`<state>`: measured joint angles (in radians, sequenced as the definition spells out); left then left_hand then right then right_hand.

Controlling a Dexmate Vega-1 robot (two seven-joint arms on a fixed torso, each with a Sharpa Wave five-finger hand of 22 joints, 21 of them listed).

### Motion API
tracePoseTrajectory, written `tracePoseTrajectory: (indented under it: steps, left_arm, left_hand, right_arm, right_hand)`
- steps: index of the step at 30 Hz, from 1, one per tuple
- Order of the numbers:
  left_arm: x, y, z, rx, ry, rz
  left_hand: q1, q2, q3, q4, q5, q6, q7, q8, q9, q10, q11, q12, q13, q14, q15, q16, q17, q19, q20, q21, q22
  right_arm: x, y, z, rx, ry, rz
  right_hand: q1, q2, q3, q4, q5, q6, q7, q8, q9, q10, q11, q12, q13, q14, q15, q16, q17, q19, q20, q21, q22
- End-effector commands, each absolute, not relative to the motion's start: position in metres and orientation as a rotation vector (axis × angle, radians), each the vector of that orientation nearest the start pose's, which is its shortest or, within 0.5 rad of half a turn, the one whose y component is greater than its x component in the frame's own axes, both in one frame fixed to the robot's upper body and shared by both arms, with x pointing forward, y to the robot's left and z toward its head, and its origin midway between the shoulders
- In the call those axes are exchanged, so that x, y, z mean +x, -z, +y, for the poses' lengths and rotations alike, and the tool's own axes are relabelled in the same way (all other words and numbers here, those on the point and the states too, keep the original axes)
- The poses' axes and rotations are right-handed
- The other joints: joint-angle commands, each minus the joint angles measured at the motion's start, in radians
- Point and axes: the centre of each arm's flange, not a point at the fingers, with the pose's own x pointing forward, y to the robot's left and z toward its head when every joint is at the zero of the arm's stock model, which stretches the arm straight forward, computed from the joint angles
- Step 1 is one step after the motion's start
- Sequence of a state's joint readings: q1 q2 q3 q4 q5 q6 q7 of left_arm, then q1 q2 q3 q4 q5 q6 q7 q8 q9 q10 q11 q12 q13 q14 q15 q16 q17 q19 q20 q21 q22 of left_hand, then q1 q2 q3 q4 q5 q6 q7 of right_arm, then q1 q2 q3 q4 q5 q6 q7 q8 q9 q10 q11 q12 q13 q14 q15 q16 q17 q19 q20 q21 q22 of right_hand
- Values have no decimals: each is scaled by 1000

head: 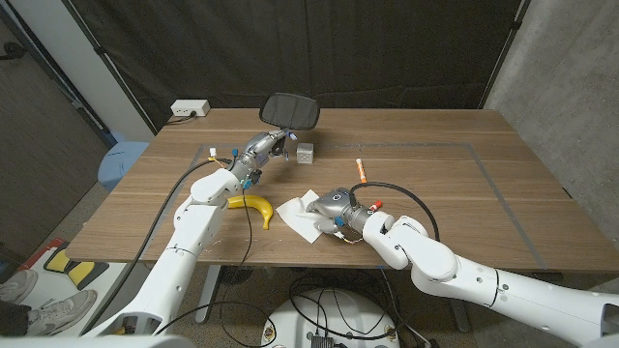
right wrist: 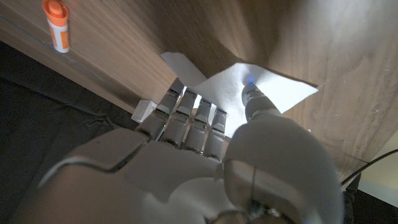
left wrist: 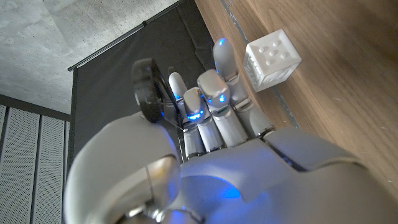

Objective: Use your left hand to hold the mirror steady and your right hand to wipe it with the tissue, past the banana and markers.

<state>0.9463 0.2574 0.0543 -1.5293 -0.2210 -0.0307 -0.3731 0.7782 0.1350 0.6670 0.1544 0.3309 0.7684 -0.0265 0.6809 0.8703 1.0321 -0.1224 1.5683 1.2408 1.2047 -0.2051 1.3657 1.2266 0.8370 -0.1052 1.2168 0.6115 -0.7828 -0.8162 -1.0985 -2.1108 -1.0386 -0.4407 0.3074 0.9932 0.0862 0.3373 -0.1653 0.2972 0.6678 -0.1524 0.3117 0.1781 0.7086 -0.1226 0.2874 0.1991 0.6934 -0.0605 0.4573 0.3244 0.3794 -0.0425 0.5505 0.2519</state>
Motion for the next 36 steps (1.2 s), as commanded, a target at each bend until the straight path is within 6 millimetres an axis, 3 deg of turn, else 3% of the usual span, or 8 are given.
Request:
tracePoseTrajectory:
  steps: [1, 3, 6, 21, 36]
  left_arm:
    - [625, 5, 243, 166, 401, -574]
    - [625, 5, 242, 169, 403, -572]
    - [626, 3, 242, 176, 406, -569]
    - [632, -4, 237, 277, 431, -520]
    - [634, -5, 233, 375, 466, -474]
  left_hand:
    - [-2, 6, 8, 0, -2, 5, 6, 8, 0, -34, -43, 3, 3, -7, 1, 7, 2, -1, -104, 9, -2]
    - [-2, 6, 8, 0, -2, 4, 4, 8, -1, -34, -44, 3, 3, -8, 1, 7, 2, -1, -104, 10, -2]
    - [-3, 6, 9, 0, -4, 3, 4, 10, -1, -34, -46, 2, 2, -8, 0, 10, 2, -3, -104, 12, -5]
    - [-5, 6, 15, -1, -8, 0, 4, 15, -9, -36, -48, 2, 2, -12, 1, 20, 1, -7, -103, 23, -18]
    - [-6, 6, 19, -1, -11, -2, 5, 21, -13, -37, -47, 2, 2, -15, 1, 27, 1, -11, -104, 32, -27]
  right_arm:
    - [504, 135, -78, -1787, -223, -767]
    - [505, 135, -82, -1750, -197, -801]
    - [507, 134, -89, -1691, -158, -829]
    - [505, 114, -117, -1386, 136, -937]
    - [501, 93, -132, -1180, 447, -1074]
  right_hand:
    - [72, 24, -55, 13, -28, 232, -22, 33, 8, 206, -14, 63, 33, 131, -177, 131, 98, 21, -70, 79, 30]
    - [95, 47, -73, 18, -42, 324, -22, 55, 14, 299, -4, 99, 54, 183, -175, 189, 149, 30, -73, 112, 35]
    - [111, 51, -84, 17, -52, 350, -17, 56, 16, 345, -2, 121, 69, 214, -176, 226, 184, 33, -71, 135, 40]
    - [130, 65, -83, 18, -55, 372, -11, 55, 17, 361, 12, 130, 85, 214, -176, 230, 204, 30, -59, 164, 53]
    - [145, 60, -87, 17, -55, 408, 5, 58, 16, 405, 14, 150, 103, 249, -176, 245, 229, 20, -51, 189, 55]
